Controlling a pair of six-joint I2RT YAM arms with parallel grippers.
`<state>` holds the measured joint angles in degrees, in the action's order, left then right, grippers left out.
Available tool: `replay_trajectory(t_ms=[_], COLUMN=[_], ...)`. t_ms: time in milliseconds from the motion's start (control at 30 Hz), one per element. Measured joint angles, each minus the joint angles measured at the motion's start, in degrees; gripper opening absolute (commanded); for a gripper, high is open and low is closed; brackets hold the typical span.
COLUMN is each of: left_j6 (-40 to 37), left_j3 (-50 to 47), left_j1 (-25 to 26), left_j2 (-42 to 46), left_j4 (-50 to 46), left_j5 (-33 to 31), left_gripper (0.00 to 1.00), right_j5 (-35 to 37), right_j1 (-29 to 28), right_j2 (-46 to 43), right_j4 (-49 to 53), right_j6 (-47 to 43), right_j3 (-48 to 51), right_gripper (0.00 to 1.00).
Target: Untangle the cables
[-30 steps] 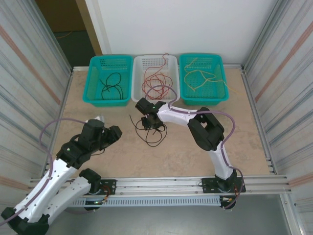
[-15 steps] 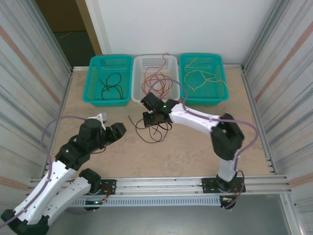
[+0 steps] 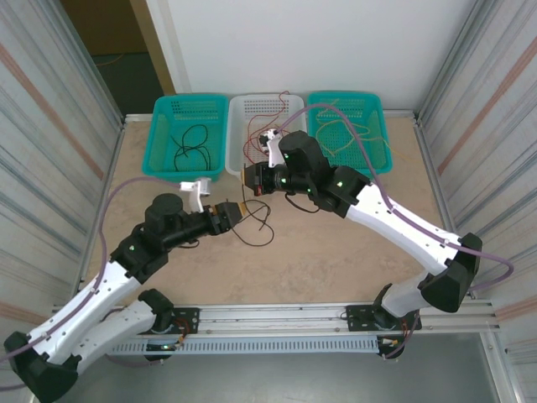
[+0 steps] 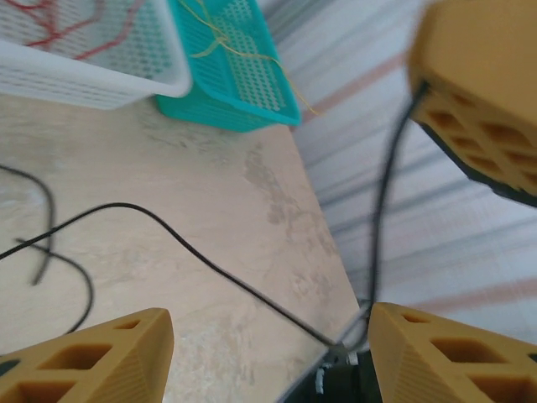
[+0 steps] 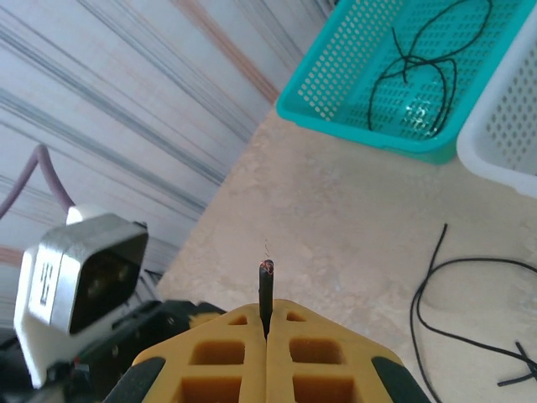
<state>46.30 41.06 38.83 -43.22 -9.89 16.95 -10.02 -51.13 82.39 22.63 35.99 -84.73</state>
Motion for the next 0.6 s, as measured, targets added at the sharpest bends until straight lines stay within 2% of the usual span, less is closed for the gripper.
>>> replay_trajectory(t_ms=[167,433,467,500,533,600], left_j6=[-3.43,-6.45,-6.88,-6.71,-6.86,-6.95], left_j3=[1.64,2.32,2.62,2.93,3.23,3.78], left_j1=[3.91,4.33,4.33,4.33,4.33,4.33], left_j2=[-1.53,-1.99,-2.21,-2.43,-2.64,-2.93], left_j4=[3.43,5.66,5.53,5.46,5.44,5.40], left_j5=[0.04,-0.94,-1.05,-1.07,-1.07,-1.14], left_gripper=[0.49,0.00,0.00,0.00,0.00,0.00], right_j5=[-2.25,-3.34,-3.34,-3.32,-3.30,-3.06], right_j1=[0.00,-0.02,-0.02,0.00,0.00,0.00], right_j2=[-0.02,-0.26,-0.37,-0.48,-0.66,-1.07], right_j4=[-0.98,-1.66,-1.70,-1.73,-1.73,-1.57], right_j6=[1.09,1.14,1.14,1.14,1.14,1.16], right_j3=[-1.81,-2.56,-2.56,-2.56,-2.56,-2.56], right_gripper=[0.01,0.03,0.05,0.08,0.16,0.39])
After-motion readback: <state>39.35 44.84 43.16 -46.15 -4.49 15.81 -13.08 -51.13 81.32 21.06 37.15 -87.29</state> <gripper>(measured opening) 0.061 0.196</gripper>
